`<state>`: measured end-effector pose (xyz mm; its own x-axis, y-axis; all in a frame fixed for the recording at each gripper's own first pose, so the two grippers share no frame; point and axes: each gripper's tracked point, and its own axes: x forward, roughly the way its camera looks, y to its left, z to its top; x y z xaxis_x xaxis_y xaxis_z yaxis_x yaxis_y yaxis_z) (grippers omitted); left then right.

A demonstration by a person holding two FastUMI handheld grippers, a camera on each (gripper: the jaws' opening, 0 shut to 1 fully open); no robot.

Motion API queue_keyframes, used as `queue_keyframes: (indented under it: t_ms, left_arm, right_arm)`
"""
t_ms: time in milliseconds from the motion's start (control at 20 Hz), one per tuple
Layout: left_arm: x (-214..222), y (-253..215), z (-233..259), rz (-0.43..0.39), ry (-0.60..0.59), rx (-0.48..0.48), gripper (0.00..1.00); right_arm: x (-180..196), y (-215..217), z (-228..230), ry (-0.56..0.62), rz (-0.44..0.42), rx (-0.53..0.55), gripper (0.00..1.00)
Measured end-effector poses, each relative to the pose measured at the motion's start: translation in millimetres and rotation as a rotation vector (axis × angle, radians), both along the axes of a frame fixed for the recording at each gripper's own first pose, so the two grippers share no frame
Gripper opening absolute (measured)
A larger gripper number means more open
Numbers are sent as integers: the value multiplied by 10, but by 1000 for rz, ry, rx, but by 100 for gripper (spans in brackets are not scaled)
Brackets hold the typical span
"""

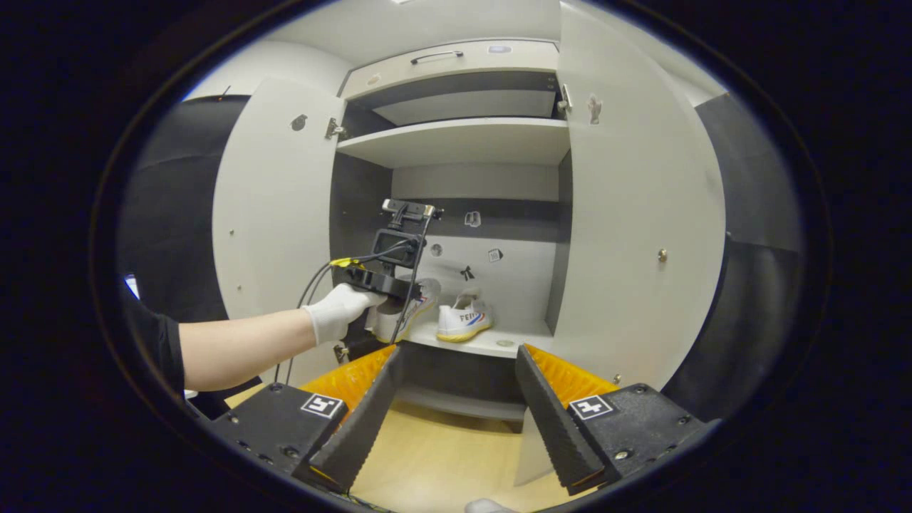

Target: Grab one shoe with the right hand and put it into the shoe cabinet, grab the other shoe with the left hand and put it into the shoe cabinet; then close the right door with the right hand and the left door with the left hand.

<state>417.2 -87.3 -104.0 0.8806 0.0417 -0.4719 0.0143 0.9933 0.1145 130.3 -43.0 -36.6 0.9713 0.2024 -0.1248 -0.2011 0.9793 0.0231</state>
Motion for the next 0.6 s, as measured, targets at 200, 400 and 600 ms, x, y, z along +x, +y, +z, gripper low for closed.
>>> queue_keyframes:
  t_ms: [200, 400, 600]
  left_arm:
    - [10, 49, -231, 24, 140, -19, 12]
    - [-17, 61, -305, -13, 192, -42, 10]
    - [-132, -16, -70, -57, 120, -95, 40]
  right_arm:
    - [-30, 5, -52, 24, -3, 12, 100]
    - [-50, -7, -65, 33, -6, 14, 100]
    - [-116, -4, -19, 21, -10, 16, 100]
